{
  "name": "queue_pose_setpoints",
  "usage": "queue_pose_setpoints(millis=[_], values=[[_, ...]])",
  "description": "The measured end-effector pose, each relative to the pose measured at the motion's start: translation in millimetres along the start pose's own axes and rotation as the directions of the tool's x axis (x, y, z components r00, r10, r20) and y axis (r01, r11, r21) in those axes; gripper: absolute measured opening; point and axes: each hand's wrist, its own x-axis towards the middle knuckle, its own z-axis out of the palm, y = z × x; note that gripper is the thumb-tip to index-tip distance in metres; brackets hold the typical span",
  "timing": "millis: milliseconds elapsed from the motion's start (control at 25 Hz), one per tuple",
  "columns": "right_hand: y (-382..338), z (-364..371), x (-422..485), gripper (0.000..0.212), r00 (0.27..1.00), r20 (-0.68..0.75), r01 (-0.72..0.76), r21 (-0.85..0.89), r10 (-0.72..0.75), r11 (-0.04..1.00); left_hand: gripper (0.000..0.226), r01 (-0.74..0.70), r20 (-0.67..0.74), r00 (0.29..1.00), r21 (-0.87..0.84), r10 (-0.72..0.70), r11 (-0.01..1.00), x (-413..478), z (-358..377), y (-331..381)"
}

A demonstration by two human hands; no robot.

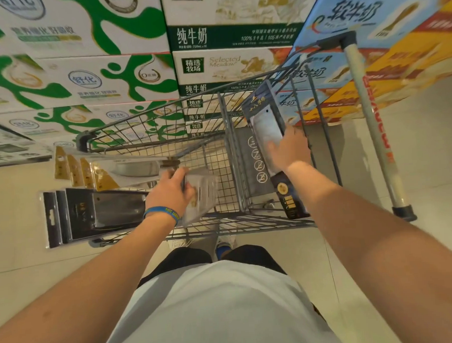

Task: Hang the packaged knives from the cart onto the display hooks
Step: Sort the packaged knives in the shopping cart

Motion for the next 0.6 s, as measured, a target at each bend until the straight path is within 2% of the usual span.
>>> queue_pose_setpoints(millis=[40, 80, 120, 200, 240, 280, 320, 400, 440, 520, 600], values=[[10.7, 6.8, 5.9, 0.067, 0.999, 0.039, -0.010, -0.117, 0.015, 0.993, 0.032, 0.011, 0.005, 1.000, 0.003, -0.011, 1.000, 1.7, -0.4, 2.5], [15.4, 12.4, 10.4, 0.067, 1.000, 0.021, 0.010, -0.141, -0.007, 0.990, 0.031, 0.021, 0.009, 1.000, 0.003, -0.021, 1.000, 3.3, -1.1, 5.0], [13.3, 15.6, 15.3, 0.060, 0.999, -0.013, 0.036, -0.079, -0.037, 0.996, 0.030, 0.025, 0.011, 1.000, 0.004, -0.025, 1.000, 4.4, -1.5, 6.7], [-2.3, 14.0, 21.6, 0.025, 0.995, 0.003, 0.105, -0.032, -0.105, 0.994, 0.029, 0.029, 0.007, 1.000, 0.008, -0.029, 1.000, 4.5, -2.0, 7.5], [-9.3, 12.1, 21.2, 0.025, 0.990, 0.013, 0.139, -0.053, -0.138, 0.989, 0.029, 0.033, 0.006, 0.999, 0.007, -0.033, 0.999, 3.8, -1.9, 7.5], [-13.7, 10.5, 17.1, 0.035, 0.991, -0.007, 0.137, -0.059, -0.137, 0.989, 0.029, 0.032, 0.006, 0.999, 0.005, -0.032, 0.999, 2.8, -1.4, 6.6], [-16.4, 8.2, 10.4, 0.039, 0.991, -0.070, 0.112, -0.035, -0.114, 0.993, 0.029, 0.027, 0.007, 1.000, 0.002, -0.027, 1.000, 2.0, -0.3, 5.8], [-19.1, -2.6, -5.2, 0.036, 0.962, -0.269, 0.081, 0.116, -0.048, 0.990, 0.028, 0.029, 0.004, 1.000, 0.007, -0.029, 1.000, 4.1, 0.7, 5.7], [-18.3, -12.4, -15.6, 0.031, 0.930, -0.367, 0.124, 0.223, -0.035, 0.967, 0.029, 0.035, 0.010, 0.999, 0.018, -0.035, 0.999, 5.6, 0.9, 6.6], [-22.4, -41.5, -31.8, 0.019, 0.853, -0.520, 0.298, 0.417, -0.043, 0.859, 0.030, 0.036, 0.044, 0.998, 0.027, -0.037, 0.999, 8.0, 0.1, 9.0], [-38.1, -76.5, -45.1, 0.012, 0.815, -0.579, 0.419, 0.544, -0.036, 0.727, 0.030, 0.033, 0.081, 0.996, 0.009, -0.034, 0.999, 9.4, -1.2, 9.6]])
